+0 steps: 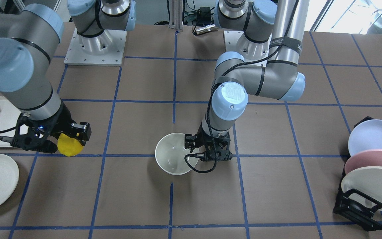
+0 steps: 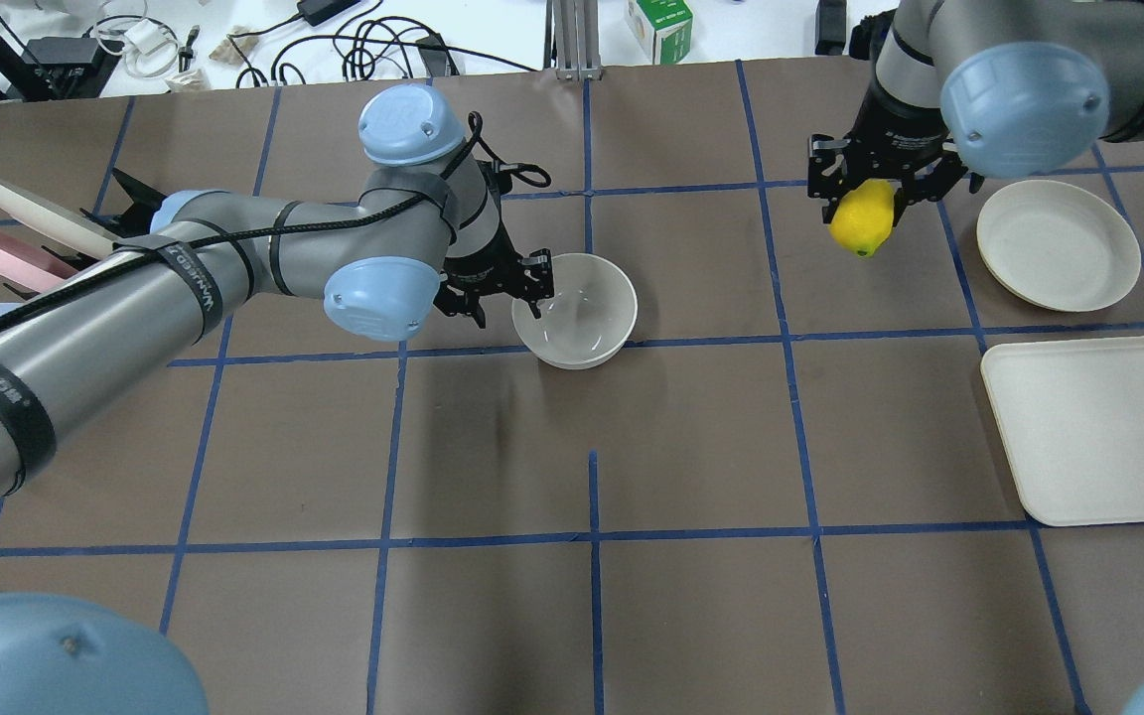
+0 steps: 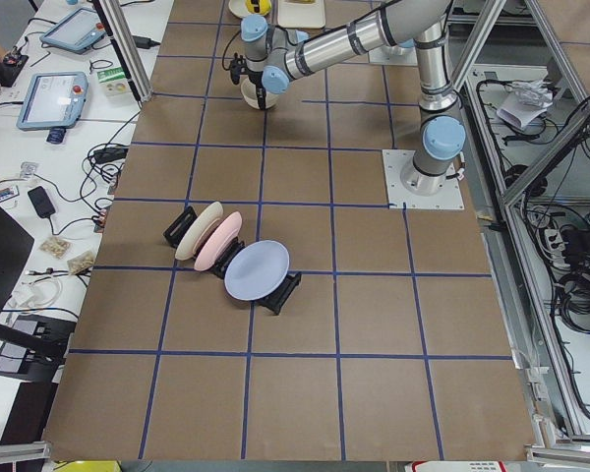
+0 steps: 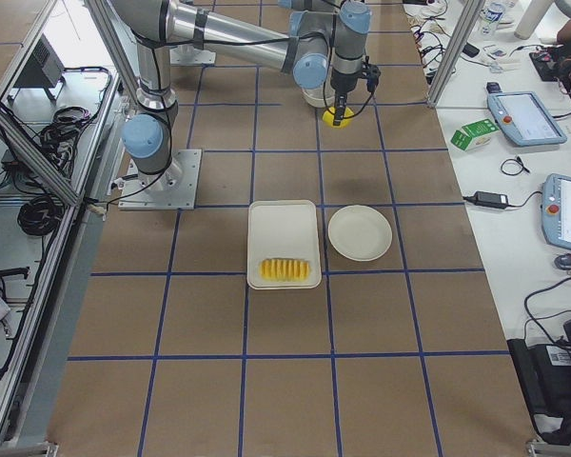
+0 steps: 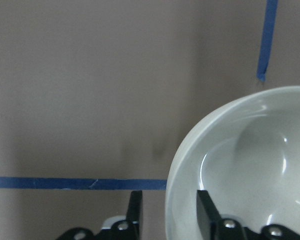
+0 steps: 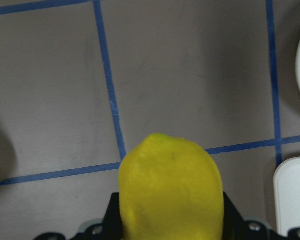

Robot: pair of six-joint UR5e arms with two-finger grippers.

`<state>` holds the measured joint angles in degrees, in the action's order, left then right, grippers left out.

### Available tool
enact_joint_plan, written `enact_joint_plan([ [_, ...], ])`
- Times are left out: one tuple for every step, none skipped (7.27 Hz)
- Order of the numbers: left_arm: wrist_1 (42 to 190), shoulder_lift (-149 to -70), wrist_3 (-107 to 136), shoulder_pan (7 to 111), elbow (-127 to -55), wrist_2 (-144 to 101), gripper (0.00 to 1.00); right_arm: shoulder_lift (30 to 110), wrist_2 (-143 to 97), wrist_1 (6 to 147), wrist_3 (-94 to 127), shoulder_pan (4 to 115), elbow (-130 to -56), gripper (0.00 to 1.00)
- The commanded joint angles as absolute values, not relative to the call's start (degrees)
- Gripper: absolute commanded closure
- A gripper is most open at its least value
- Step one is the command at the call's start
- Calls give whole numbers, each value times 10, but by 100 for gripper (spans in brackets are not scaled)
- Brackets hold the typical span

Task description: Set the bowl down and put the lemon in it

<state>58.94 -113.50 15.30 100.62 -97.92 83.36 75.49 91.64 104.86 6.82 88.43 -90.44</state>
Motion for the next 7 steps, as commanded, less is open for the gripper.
enact_joint_plan([
  [724, -1079, 43, 942, -934, 839, 0, 755, 886, 1052, 114, 924, -904, 100],
  [756, -1047, -23, 927, -928, 856, 0, 754, 862, 1054, 115, 936, -904, 100],
  [768, -1018, -55, 921, -922, 919, 0, 750, 841, 1060, 123, 952, -904, 100],
  [781, -1000, -57, 918, -920, 913, 0, 738, 830, 1085, 151, 974, -904, 100],
  [789, -988, -57, 908, -917, 907, 0, 714, 831, 1121, 171, 997, -904, 100],
  [826, -977, -57, 893, -913, 892, 0, 697, 831, 1150, 198, 1028, -904, 100],
  [836, -960, -55, 890, -913, 876, 0, 679, 836, 1169, 221, 1051, -904, 100],
])
